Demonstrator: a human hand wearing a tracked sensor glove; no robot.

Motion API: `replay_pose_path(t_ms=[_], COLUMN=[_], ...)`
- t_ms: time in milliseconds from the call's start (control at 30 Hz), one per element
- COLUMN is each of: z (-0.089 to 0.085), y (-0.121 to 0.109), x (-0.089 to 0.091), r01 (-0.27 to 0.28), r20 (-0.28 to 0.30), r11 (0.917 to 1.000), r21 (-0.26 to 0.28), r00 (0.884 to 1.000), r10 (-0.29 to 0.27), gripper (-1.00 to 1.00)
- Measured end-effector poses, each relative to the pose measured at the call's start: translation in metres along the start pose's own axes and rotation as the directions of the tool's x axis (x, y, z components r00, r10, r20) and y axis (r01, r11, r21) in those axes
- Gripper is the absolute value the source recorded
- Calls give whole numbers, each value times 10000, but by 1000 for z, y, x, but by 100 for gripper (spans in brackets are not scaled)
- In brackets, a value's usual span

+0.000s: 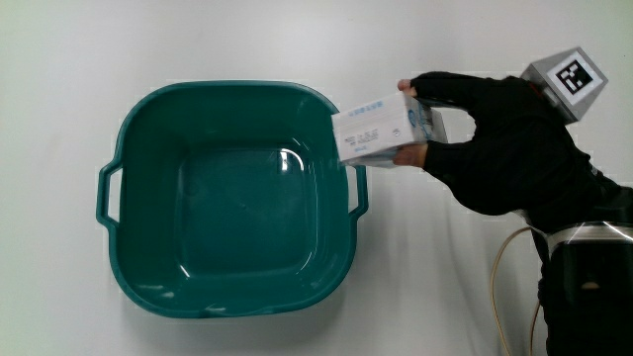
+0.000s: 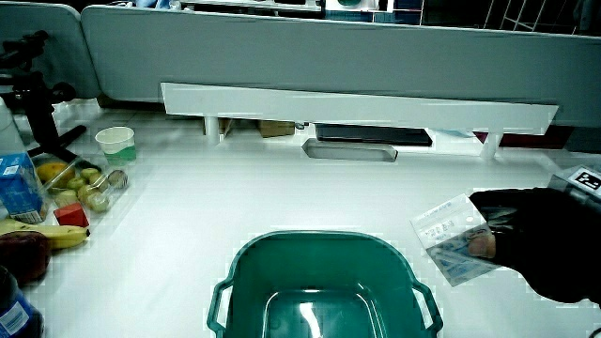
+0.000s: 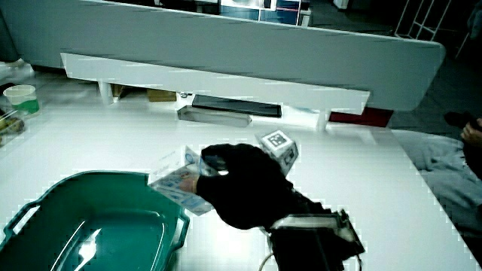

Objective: Place milk

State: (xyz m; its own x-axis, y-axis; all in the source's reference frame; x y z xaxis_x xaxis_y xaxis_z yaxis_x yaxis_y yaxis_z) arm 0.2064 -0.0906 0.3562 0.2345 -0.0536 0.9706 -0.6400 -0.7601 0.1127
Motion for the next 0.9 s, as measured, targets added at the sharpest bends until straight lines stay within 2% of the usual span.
replay_pose_path(t_ms=[67, 267, 433, 533, 800, 900], z=[-1, 1, -1, -2, -6, -8], y=[-4, -11, -14, -14, -16, -18], x=[5, 30, 51, 65, 95, 106], r01=[6, 383, 726, 913, 1403, 1635], r20=[-552, -1156, -2143, -2260, -2899, -2946], r11=[10000, 9989, 9972, 9958, 9900, 9864], r21=[97, 263, 194, 70, -156, -195], r00=[9985, 9927, 9745, 9702, 9469, 9418], r10=[-1, -351, -667, -873, -1388, -1619], gripper=[0, 0, 0, 0, 0, 0])
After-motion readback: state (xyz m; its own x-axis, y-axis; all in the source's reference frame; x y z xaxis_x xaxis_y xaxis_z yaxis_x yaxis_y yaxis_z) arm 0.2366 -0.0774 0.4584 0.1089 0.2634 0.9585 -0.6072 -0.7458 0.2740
